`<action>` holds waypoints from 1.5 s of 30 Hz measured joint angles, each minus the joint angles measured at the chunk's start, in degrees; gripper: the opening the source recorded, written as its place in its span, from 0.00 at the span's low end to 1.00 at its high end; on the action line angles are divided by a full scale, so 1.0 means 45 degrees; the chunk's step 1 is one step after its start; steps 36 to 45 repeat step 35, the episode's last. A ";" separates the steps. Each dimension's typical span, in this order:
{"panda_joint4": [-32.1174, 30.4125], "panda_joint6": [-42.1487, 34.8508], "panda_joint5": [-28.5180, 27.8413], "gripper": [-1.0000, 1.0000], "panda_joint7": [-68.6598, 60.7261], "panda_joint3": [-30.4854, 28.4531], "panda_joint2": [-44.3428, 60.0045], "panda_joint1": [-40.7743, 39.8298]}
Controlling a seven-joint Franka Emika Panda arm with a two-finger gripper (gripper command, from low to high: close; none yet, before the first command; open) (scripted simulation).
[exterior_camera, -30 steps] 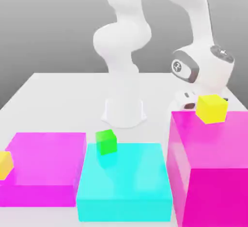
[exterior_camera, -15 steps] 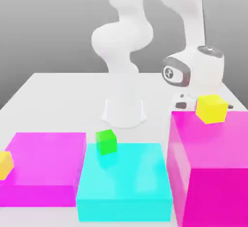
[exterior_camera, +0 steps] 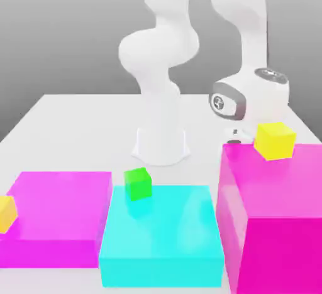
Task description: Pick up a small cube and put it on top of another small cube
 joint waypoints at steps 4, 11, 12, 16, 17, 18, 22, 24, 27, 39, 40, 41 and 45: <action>0.0224 -0.1717 -0.0356 0.00 -0.0489 0.0292 -0.1696 0.0394; 0.2441 -0.5567 -0.1107 0.00 -0.2506 0.0548 -0.3800 0.0939; 0.2741 -0.6125 -0.1149 0.00 -0.2690 0.0477 -0.4060 0.0886; 0.3868 -0.8298 -0.1218 0.00 -0.3232 0.0090 -0.5011 0.0519; 0.4096 -0.8757 -0.1203 0.00 -0.3300 -0.0028 -0.5199 0.0395; 0.4310 -0.9196 -0.1182 0.00 -0.3350 -0.0148 -0.5376 0.0266; 0.5126 -1.0865 -0.1085 0.00 -0.3476 -0.0599 -0.6033 -0.0232; 0.5524 -1.1672 -0.1019 0.00 -0.3521 -0.0766 -0.6341 -0.0493; 0.5781 -1.2301 -0.0838 0.00 -0.3372 -0.1170 -0.6574 -0.0902; 0.4485 -1.0232 -0.0729 1.00 -0.3301 -0.1393 -0.5763 -0.1123; 0.4485 -1.0232 -0.0729 1.00 -0.3301 -0.1393 -0.5763 -0.1123; 0.4485 -1.0232 -0.0729 1.00 -0.3301 -0.1393 -0.5763 -0.1123; 0.4485 -1.0232 -0.0729 1.00 -0.3301 -0.1393 -0.5763 -0.1123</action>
